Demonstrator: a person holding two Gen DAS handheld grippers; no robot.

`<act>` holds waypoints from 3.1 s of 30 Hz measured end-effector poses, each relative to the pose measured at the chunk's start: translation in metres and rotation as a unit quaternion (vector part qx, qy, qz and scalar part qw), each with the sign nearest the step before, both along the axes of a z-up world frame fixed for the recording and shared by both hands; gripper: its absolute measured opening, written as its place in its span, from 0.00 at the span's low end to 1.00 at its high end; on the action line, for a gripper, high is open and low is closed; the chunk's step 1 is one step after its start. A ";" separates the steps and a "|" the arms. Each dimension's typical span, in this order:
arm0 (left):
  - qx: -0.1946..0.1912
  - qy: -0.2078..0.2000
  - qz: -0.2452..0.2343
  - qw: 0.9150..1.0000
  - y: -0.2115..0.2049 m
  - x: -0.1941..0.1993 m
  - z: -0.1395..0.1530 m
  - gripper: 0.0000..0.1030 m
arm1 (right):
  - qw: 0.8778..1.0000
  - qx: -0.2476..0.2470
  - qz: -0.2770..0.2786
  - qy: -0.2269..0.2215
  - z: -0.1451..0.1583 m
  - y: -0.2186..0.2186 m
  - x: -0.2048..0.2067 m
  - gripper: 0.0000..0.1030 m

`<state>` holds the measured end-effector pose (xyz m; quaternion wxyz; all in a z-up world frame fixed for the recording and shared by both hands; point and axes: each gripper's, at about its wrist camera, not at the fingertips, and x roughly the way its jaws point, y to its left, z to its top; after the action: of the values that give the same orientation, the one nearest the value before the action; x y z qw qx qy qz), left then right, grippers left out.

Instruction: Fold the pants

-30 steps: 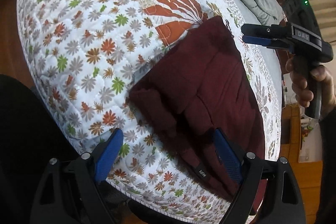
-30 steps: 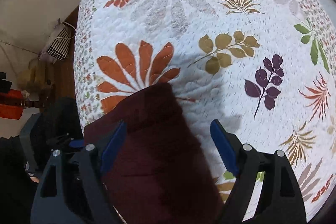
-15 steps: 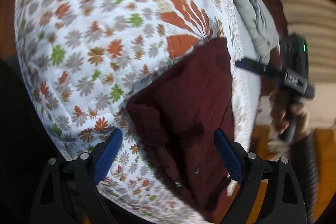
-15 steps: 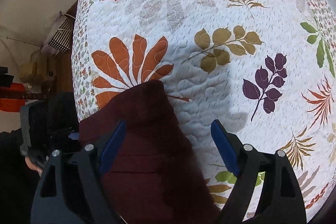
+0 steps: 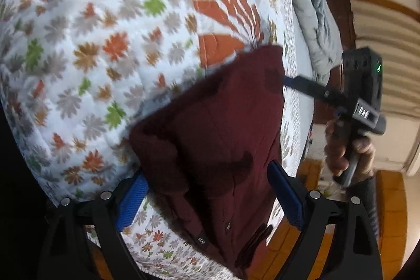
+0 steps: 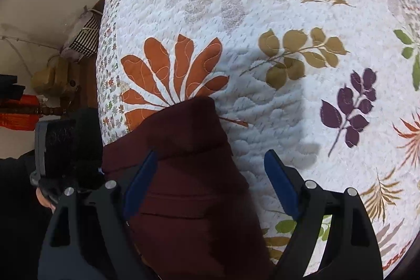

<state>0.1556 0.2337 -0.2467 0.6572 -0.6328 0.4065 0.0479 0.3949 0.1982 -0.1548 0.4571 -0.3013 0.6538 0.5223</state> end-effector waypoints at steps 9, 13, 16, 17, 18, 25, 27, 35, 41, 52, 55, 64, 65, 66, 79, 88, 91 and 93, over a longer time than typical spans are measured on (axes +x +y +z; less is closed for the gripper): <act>0.016 -0.018 0.012 1.000 -0.002 0.001 -0.001 0.81 | 0.998 -0.011 0.046 0.037 -0.036 0.024 -0.020 0.85; 0.030 -0.006 0.003 1.000 0.003 -0.013 -0.001 0.58 | 0.998 -0.007 0.049 0.038 -0.036 0.028 -0.021 0.60; 0.030 -0.013 -0.002 0.999 0.006 -0.025 0.001 0.45 | 0.998 -0.003 0.033 0.045 -0.026 0.025 -0.013 0.33; 0.029 -0.020 -0.005 0.999 0.006 -0.024 0.003 0.40 | 0.999 0.000 0.032 0.038 -0.020 0.023 -0.014 0.28; 0.033 -0.029 -0.010 0.999 0.006 -0.023 0.008 0.38 | 0.999 0.003 0.033 0.034 -0.016 0.021 -0.016 0.25; 0.070 -0.075 -0.034 0.994 -0.003 -0.019 0.046 0.34 | 0.999 0.026 0.018 -0.040 0.037 0.003 -0.032 0.21; 0.086 -0.093 -0.046 0.991 -0.008 -0.018 0.063 0.33 | 0.997 0.035 0.012 -0.066 0.059 -0.006 -0.035 0.21; 0.157 -0.164 -0.102 0.969 -0.047 -0.021 0.132 0.33 | 0.984 0.066 -0.045 -0.157 0.143 -0.060 -0.054 0.20; 0.191 -0.195 -0.138 0.952 -0.083 -0.021 0.171 0.33 | 0.972 0.075 -0.079 -0.208 0.187 -0.109 -0.068 0.18; 0.218 -0.240 -0.182 0.928 -0.139 -0.021 0.218 0.33 | 0.954 0.089 -0.121 -0.259 0.240 -0.180 -0.090 0.17; 0.222 -0.251 -0.197 0.921 -0.154 -0.021 0.228 0.33 | 0.949 0.094 -0.131 -0.271 0.249 -0.198 -0.093 0.17; 0.239 -0.270 -0.235 0.903 -0.197 -0.020 0.251 0.33 | 0.938 0.107 -0.166 -0.284 0.269 -0.253 -0.097 0.17; 0.241 -0.271 -0.239 0.901 -0.200 -0.019 0.252 0.33 | 0.937 0.109 -0.168 -0.286 0.270 -0.259 -0.097 0.17; 0.245 -0.273 -0.243 0.898 -0.206 -0.019 0.254 0.33 | 0.936 0.110 -0.172 -0.287 0.271 -0.265 -0.098 0.17; 0.266 -0.284 -0.289 0.875 -0.257 -0.011 0.268 0.33 | 0.922 0.121 -0.210 -0.301 0.278 -0.332 -0.101 0.17; 0.281 -0.285 -0.319 0.859 -0.289 -0.008 0.267 0.33 | 0.915 0.126 -0.223 -0.312 0.274 -0.365 -0.104 0.17; 0.283 -0.285 -0.329 0.854 -0.300 -0.007 0.265 0.33 | 0.912 0.128 -0.229 -0.316 0.272 -0.378 -0.105 0.17; 0.283 -0.285 -0.335 0.852 -0.306 -0.005 0.263 0.33 | 0.910 0.128 -0.232 -0.318 0.270 -0.386 -0.106 0.17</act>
<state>0.1502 -0.0724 0.0165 0.8710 -0.2308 0.3580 -0.2449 0.2892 -0.1880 0.1149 0.7839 -0.2303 0.4529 0.3569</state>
